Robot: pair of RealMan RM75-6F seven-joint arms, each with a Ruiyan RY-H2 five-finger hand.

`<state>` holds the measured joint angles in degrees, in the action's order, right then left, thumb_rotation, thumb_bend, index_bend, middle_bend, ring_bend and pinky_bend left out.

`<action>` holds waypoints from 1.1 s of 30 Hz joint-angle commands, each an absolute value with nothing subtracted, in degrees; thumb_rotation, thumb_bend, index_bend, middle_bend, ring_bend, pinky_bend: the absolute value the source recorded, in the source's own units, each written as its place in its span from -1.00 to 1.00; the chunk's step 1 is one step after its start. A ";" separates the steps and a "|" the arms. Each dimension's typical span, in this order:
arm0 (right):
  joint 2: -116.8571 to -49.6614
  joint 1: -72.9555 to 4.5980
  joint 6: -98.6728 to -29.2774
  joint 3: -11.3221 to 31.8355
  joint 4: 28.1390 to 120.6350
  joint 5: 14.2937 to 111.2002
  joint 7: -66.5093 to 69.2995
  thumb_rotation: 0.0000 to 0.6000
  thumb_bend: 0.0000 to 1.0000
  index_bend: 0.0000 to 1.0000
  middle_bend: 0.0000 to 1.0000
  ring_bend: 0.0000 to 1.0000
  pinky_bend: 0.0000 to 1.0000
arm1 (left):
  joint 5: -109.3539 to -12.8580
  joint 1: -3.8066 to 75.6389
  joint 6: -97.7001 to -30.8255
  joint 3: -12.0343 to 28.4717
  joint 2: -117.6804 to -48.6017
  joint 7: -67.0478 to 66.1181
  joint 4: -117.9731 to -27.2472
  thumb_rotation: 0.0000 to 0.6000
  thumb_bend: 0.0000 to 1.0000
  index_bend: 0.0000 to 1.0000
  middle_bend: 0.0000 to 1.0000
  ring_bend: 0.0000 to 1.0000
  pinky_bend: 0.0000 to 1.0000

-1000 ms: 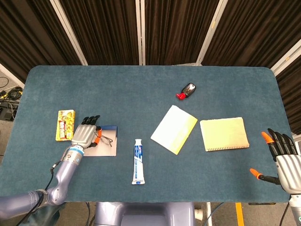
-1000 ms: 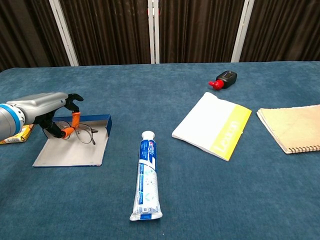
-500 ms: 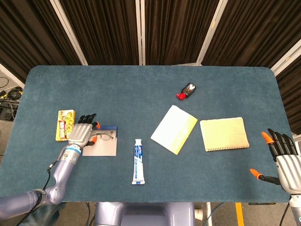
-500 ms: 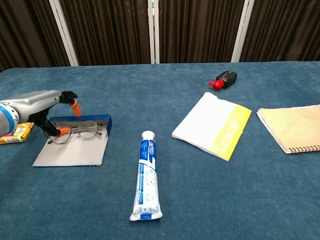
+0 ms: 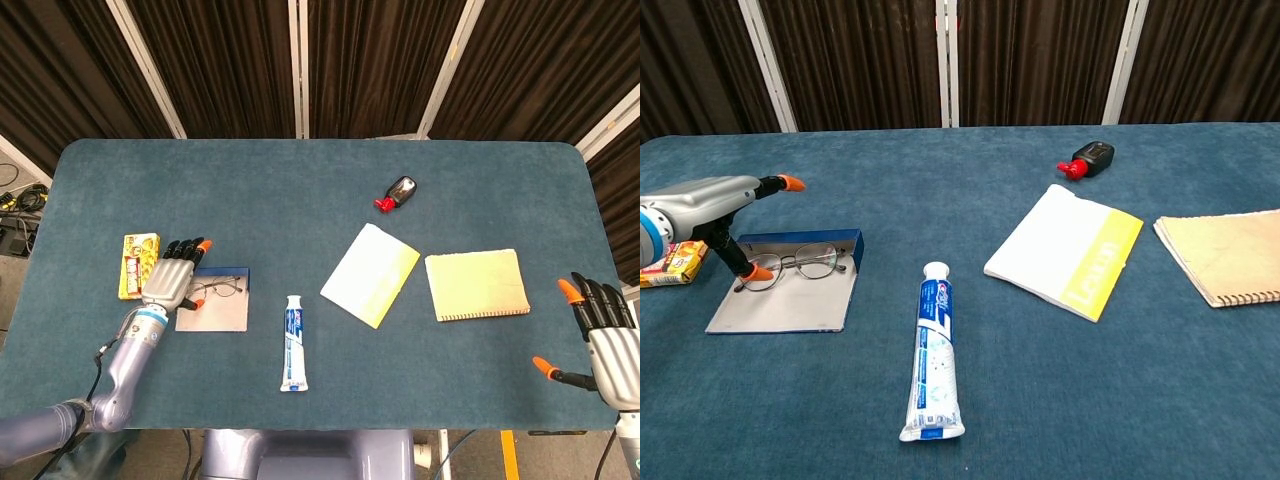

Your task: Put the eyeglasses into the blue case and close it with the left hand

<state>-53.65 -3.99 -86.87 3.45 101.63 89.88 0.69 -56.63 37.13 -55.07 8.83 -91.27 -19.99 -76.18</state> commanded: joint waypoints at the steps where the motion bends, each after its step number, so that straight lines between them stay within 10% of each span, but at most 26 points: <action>1: -53.76 -4.11 -86.63 3.60 101.57 89.51 0.50 1.00 -1.00 -1.00 -1.00 -1.00 -1.00 | -56.09 38.00 -53.71 9.23 -92.21 -19.85 -74.27 1.00 -0.61 -1.00 -1.00 -1.00 -1.00; 33: -55.12 -5.43 -83.20 4.66 100.52 84.60 -1.44 1.00 -1.00 -1.00 -1.00 -1.00 -1.00 | -54.94 42.29 -49.06 11.09 -91.60 -20.35 -68.47 1.00 -0.57 -1.00 -1.00 -1.00 -1.00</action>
